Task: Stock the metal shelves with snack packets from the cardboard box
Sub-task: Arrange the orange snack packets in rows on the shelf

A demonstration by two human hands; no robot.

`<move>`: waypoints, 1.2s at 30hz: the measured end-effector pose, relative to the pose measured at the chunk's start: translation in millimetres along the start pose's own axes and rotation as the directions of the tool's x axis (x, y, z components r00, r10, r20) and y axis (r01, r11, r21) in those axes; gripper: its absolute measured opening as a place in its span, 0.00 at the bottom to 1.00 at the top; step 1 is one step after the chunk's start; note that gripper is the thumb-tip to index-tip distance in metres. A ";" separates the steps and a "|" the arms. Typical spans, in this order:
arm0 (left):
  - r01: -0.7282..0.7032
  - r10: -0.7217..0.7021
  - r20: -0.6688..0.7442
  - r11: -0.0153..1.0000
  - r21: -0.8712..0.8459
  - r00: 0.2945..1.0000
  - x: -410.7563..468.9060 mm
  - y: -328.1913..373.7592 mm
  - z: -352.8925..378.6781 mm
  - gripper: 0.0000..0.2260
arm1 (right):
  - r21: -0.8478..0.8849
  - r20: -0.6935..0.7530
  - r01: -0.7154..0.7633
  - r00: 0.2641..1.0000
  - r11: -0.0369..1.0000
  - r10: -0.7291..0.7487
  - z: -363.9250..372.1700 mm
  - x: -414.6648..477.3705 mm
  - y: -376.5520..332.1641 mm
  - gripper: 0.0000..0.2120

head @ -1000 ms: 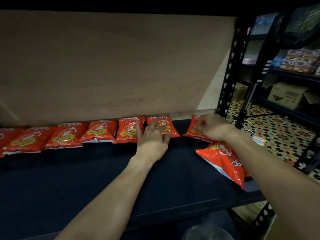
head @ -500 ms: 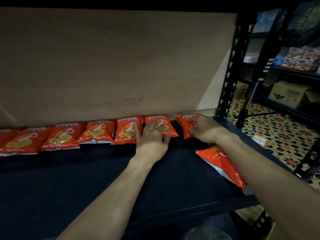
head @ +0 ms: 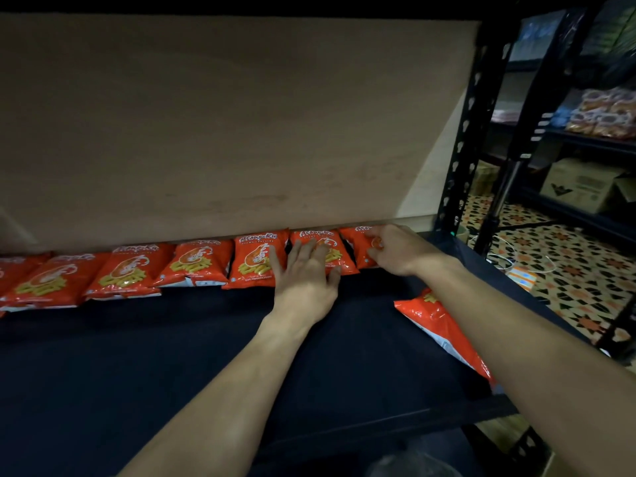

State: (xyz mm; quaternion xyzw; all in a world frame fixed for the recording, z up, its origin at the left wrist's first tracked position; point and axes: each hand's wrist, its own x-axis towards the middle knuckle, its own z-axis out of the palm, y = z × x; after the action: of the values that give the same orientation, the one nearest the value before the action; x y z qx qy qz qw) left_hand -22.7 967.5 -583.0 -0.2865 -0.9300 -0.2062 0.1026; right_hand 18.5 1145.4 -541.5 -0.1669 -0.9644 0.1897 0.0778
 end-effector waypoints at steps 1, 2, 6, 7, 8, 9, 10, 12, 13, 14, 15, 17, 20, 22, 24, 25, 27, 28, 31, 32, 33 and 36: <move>0.001 -0.001 0.002 1.000 -0.001 1.000 -0.2 -0.2 -0.5 0.23 | -0.001 0.002 0.005 1.000 1.000 -0.005 1.3 1.6 -0.1 0.19; 0.002 -0.002 0.004 1.000 -0.002 1.000 -0.7 0.0 -0.9 0.23 | -0.002 0.003 0.012 1.000 1.000 -0.012 3.0 3.4 0.3 0.19; 0.008 -0.008 0.004 1.000 0.026 1.000 0.1 0.1 -1.4 0.24 | -0.014 -0.010 0.044 0.999 0.999 -0.045 6.1 5.9 -2.2 0.20; 0.011 -0.011 0.005 0.999 0.030 1.000 0.4 0.1 -0.8 0.24 | -0.011 -0.012 0.050 0.999 0.999 -0.051 6.3 5.8 -3.0 0.20; 0.015 -0.016 0.008 1.000 0.027 1.000 0.5 0.4 -0.7 0.24 | -0.005 -0.016 0.056 0.998 0.998 -0.056 6.1 4.8 -3.8 0.19; 0.019 -0.019 0.012 1.000 0.021 1.000 0.3 0.8 -0.7 0.23 | -0.004 -0.023 0.062 0.998 0.998 -0.062 5.6 3.9 -4.2 0.18; 0.022 -0.022 0.017 1.000 0.018 1.000 0.0 1.1 -0.9 0.23 | 0.000 -0.028 0.068 0.997 0.998 -0.068 5.4 3.4 -4.0 0.18; 0.026 -0.026 0.021 0.999 0.019 0.999 -0.3 0.7 -1.7 0.23 | 0.006 -0.033 0.084 0.996 0.996 -0.084 5.1 2.8 -4.2 0.17; 0.028 -0.029 0.020 0.999 0.020 0.999 -0.4 0.0 -1.7 0.23 | 0.009 -0.037 0.091 0.995 0.996 -0.091 5.2 1.7 -4.7 0.17; 0.029 -0.029 0.016 0.999 0.019 0.999 -0.2 -0.8 -1.5 0.23 | 0.012 -0.046 0.094 0.995 0.995 -0.093 5.1 1.6 -4.6 0.17; 0.028 -0.028 0.011 0.999 0.017 1.000 -0.2 -1.2 -1.1 0.23 | 0.015 -0.058 0.095 0.994 0.995 -0.094 4.5 1.4 -3.9 0.17; 0.024 -0.024 0.005 1.000 0.002 1.000 -0.7 -1.4 -0.8 0.23 | 0.032 -0.078 0.092 0.993 0.995 -0.089 1.8 -0.5 -2.7 0.17; 0.017 -0.017 -0.001 1.000 -0.021 1.000 -0.6 -1.2 -2.0 0.23 | 0.032 -0.078 0.070 0.995 0.997 -0.067 -6.9 -6.9 -1.2 0.19; 0.004 -0.005 -0.021 0.999 -0.034 1.000 -1.6 -0.9 -4.3 0.22 | 0.020 -0.086 0.039 0.996 0.999 -0.037 -12.8 -13.3 1.5 0.17; -0.017 0.014 -0.069 0.999 -0.050 0.998 -3.5 -0.4 -6.0 0.21 | 0.015 -0.103 0.008 0.995 1.000 -0.006 -19.9 -22.8 3.9 0.16; -0.037 0.031 -0.103 0.998 -0.056 0.994 -4.4 -1.7 -6.6 0.21 | 0.024 -0.113 -0.002 0.994 1.000 0.005 -23.7 -28.4 4.2 0.15; -0.107 0.092 -0.191 0.992 -0.070 0.977 -9.6 1.3 -6.2 0.18 | 0.013 -0.142 -0.010 0.990 1.000 0.012 -34.8 -48.6 6.4 0.13; -0.149 0.127 -0.223 0.986 -0.081 0.967 -14.5 6.1 -5.0 0.16 | 0.004 -0.163 -0.013 0.986 1.000 0.014 -41.3 -62.9 9.6 0.12; -0.204 0.179 -0.214 0.974 -0.102 0.960 -27.5 17.0 -3.2 0.13 | 0.007 -0.216 -0.026 0.976 1.000 0.027 -58.1 -102.4 17.0 0.06; -0.208 0.186 -0.189 0.973 -0.104 0.964 -30.9 19.3 -3.1 0.13 | 0.011 -0.218 -0.032 0.975 0.999 0.033 -61.3 -113.9 19.0 0.05; -0.211 0.192 -0.162 0.972 -0.104 0.968 -33.5 21.2 -2.5 0.14 | 0.010 -0.207 -0.036 0.978 0.999 0.037 -62.5 -124.6 20.8 0.05; -0.220 0.211 -0.114 0.973 -0.073 0.971 -34.5 26.0 -0.6 0.16 | -0.050 -0.139 -0.049 0.989 0.998 0.042 -58.3 -148.1 26.8 0.09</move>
State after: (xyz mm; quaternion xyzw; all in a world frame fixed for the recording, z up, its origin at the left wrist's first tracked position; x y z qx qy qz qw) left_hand 20.3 969.9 -584.7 -0.3785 -0.8771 -0.2479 0.1610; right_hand 176.9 1136.5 -511.4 -0.2034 -0.9574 0.1538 0.1353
